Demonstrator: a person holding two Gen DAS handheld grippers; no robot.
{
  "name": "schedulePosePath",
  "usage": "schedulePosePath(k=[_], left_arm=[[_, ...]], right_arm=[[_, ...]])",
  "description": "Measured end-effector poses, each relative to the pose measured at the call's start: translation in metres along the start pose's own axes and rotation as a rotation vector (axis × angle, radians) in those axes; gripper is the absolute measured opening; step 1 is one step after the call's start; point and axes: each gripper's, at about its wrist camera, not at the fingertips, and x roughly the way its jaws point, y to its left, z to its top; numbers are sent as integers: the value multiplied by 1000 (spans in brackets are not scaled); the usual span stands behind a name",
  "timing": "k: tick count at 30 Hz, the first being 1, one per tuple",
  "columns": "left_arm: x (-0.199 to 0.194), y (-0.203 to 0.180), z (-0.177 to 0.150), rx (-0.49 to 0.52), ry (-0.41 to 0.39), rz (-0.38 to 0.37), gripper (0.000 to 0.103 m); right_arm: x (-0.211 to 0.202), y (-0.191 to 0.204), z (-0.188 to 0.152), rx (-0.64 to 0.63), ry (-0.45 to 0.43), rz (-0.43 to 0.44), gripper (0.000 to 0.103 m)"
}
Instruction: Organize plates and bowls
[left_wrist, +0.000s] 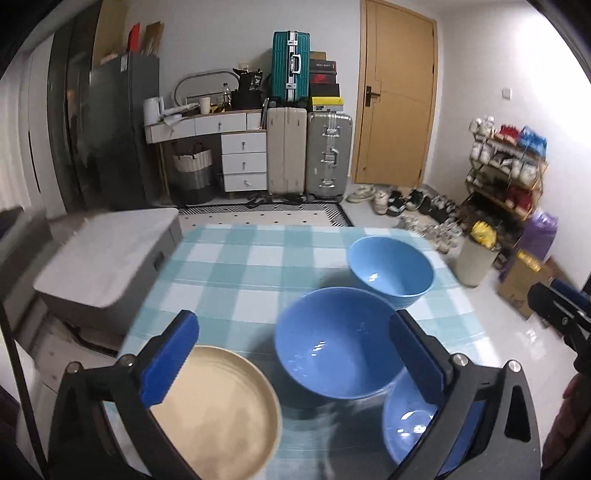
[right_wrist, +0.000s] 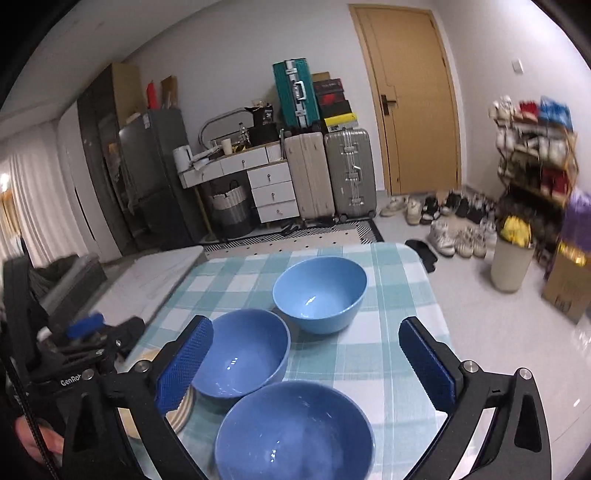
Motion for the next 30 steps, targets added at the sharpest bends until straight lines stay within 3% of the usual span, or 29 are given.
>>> schedulePosePath(k=[4,11,17,21,27,30], left_arm=[[13,9,2,-15,26,25,103],[38,17,6,-41,70,8,103],[88,36,10,-71,193,23,103],[122,44,7,-109,302,-22,103],[157,47,3,-117,390,-93,101],[172,46,2,-118,438,-174,96]], right_arm=[[8,12,-3,-7,-25,9,102],[33,21,1,-11,43,9,102],[69,30,6,-64,127,7,102],[114,26,6,-58,262,35,102],[186,4,-4,77,519,75,102],[213,-3,-12,155,619,120,102]])
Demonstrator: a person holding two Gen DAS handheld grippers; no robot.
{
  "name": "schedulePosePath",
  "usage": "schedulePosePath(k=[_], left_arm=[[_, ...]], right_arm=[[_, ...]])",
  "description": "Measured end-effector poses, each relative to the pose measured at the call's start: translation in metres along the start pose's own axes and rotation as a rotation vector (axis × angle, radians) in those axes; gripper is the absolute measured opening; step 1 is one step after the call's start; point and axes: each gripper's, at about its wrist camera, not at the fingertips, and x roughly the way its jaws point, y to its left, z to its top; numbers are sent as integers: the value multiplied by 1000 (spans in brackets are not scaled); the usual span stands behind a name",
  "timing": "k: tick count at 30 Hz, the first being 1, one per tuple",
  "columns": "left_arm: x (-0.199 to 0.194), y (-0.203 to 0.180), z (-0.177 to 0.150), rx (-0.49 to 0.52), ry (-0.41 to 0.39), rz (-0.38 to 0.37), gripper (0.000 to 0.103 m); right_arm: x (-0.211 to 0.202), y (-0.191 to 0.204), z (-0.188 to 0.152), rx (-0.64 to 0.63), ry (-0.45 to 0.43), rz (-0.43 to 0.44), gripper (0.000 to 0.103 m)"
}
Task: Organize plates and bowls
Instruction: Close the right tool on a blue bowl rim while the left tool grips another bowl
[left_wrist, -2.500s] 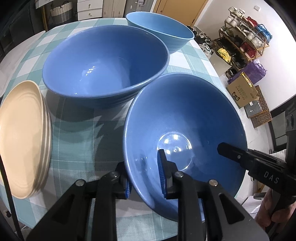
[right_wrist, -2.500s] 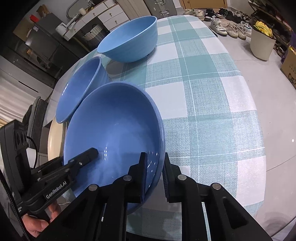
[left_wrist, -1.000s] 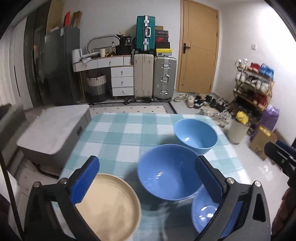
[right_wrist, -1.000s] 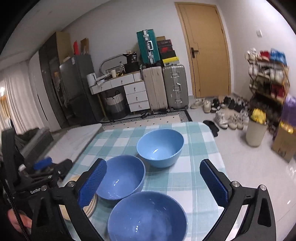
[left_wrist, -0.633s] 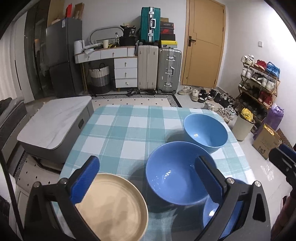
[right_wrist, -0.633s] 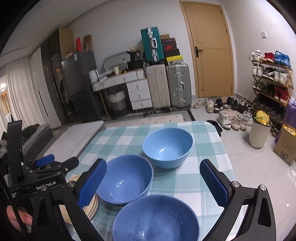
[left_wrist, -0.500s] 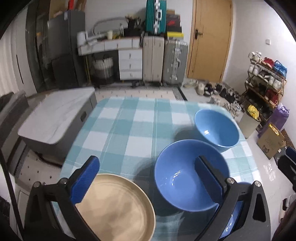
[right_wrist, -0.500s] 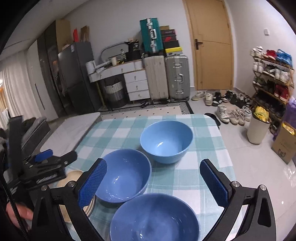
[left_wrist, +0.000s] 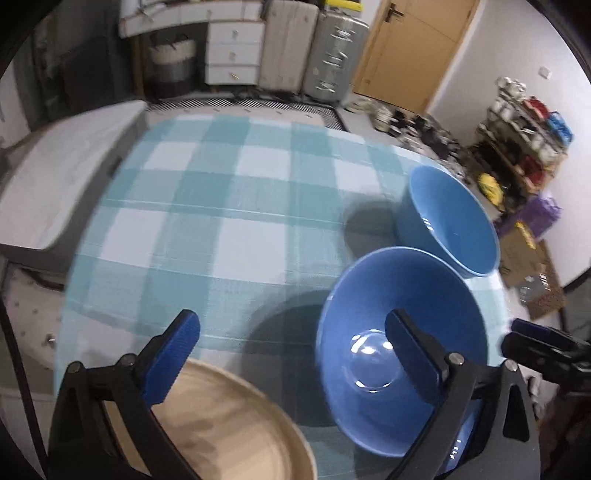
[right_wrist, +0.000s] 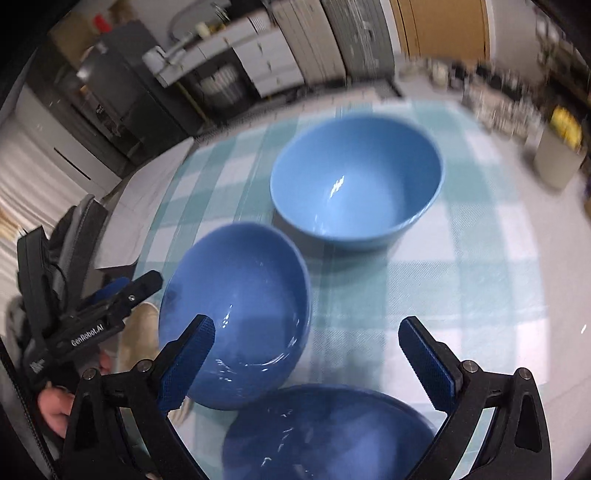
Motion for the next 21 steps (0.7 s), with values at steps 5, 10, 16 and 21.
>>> schedulePosePath(k=[5,10,16,21], left_arm=[[18,-8,5,71,72,-2,80],[35,-8,7,107,167,-12,51],[44,-5,5,109,212,-21,36],[43,-11,3,126,230,-46,16]], right_arm=[[23,3,9,-29,42,-47,93],[41,2,18,-27,99,-58,70],[62,3,13,-47,180,-51,36],[65,6,10,-62,175,-60,22]])
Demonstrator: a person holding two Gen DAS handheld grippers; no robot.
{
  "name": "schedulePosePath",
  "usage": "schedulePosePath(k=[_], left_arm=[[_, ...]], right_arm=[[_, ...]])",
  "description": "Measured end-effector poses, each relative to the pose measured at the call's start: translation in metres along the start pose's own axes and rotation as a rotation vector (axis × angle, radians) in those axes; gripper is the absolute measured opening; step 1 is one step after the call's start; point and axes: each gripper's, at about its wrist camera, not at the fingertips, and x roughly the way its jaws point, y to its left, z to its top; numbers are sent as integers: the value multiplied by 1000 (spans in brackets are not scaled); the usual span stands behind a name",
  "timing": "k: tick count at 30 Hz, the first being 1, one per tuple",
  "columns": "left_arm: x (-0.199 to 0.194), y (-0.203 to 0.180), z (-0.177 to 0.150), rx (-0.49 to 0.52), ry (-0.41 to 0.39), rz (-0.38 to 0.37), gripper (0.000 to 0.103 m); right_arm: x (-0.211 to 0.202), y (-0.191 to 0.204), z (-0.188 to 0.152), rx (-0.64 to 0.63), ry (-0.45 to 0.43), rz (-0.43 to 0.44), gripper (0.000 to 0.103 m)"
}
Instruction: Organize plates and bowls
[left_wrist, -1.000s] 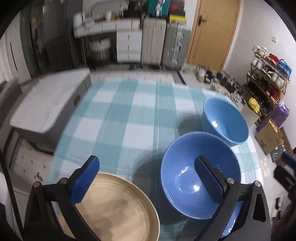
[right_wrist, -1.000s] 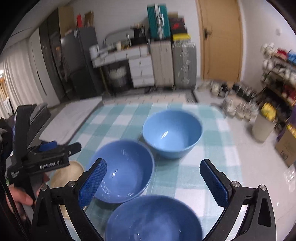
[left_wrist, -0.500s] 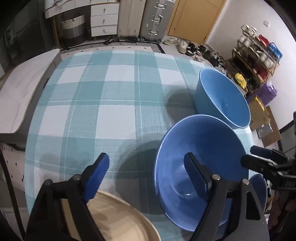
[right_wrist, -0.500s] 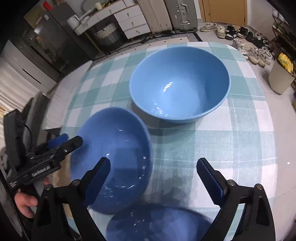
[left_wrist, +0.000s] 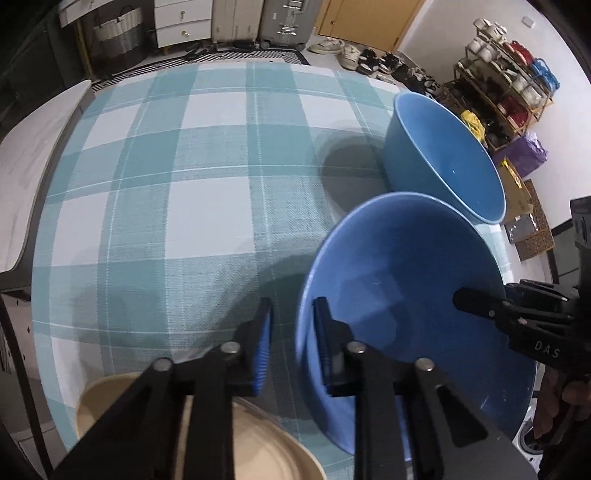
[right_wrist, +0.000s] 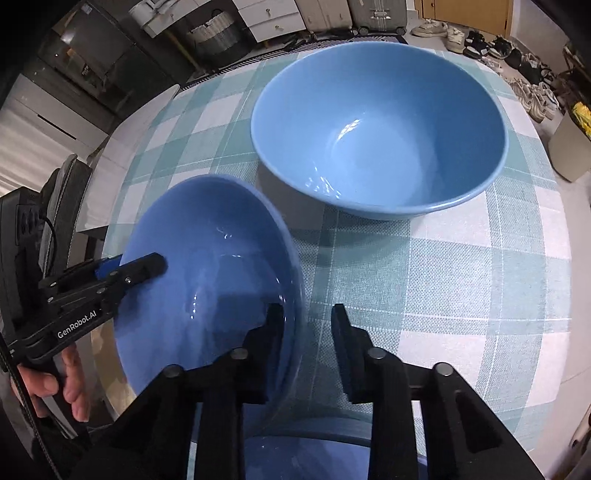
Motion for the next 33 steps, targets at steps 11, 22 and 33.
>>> schedulePosePath(k=[11,22,33], left_arm=[[1,-4,7,-3,23,16,9],[-3,-3,9,-11,34,30,9],[-20,-9,14,20,12,47,6]], right_arm=[[-12,11,-4,12,-53,-2,14],[-20,5,0,40,-50,38,11],[-35,1,3,50,-65,50,7]])
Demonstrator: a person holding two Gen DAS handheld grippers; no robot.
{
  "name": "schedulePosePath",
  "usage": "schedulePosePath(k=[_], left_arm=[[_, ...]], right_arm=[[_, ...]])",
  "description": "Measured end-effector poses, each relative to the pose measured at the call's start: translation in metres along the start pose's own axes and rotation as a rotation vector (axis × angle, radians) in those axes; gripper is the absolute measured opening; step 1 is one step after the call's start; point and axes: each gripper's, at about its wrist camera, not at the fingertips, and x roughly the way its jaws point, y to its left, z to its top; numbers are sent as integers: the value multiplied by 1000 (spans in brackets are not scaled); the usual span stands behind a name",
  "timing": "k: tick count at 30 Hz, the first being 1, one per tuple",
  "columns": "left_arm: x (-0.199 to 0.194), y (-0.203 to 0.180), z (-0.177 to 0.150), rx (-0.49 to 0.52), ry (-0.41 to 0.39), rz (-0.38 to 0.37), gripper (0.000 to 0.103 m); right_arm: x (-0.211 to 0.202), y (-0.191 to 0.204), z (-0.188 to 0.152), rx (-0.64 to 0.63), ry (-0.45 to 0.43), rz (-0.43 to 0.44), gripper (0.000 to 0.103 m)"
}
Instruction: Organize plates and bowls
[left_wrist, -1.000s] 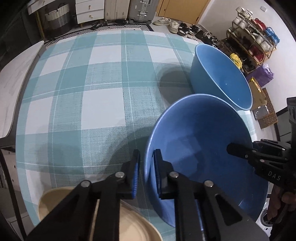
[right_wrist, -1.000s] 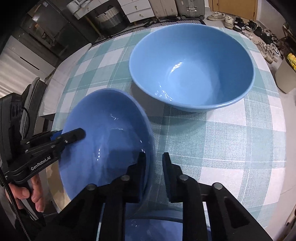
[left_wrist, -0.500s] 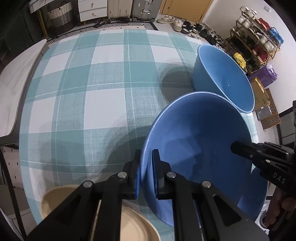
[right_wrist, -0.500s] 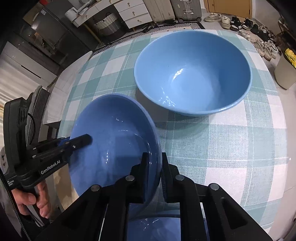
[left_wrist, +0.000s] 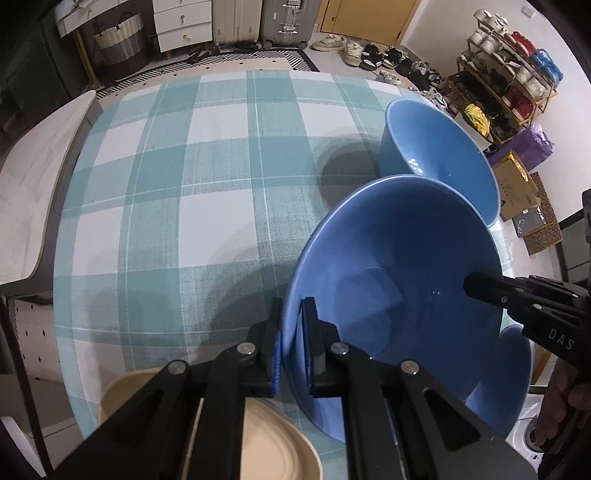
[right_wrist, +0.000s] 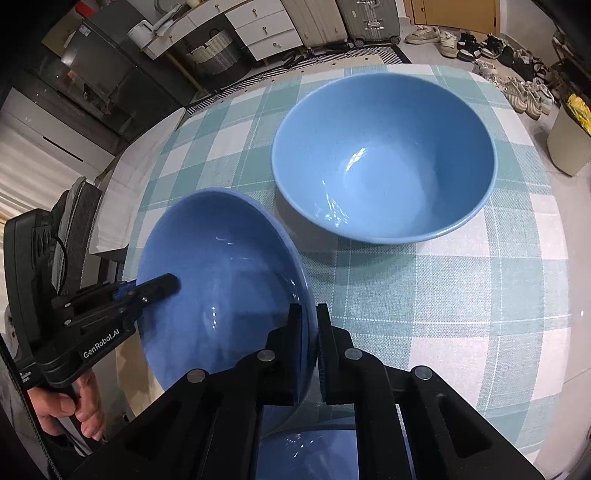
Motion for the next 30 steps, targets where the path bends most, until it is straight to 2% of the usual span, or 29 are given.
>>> schedulePosePath(k=[14,21,30], left_arm=[[-42,-26,12,78,-11,29,6],[-60,-48,20,119,9,34,6],[-77,-82,12,180,9,40,6]], right_arm=[[-40,-7,9,41,-19,49,7],[-72,-10,12,56,-31,32,7],[-111,-19,2,66,-63,-16,7]])
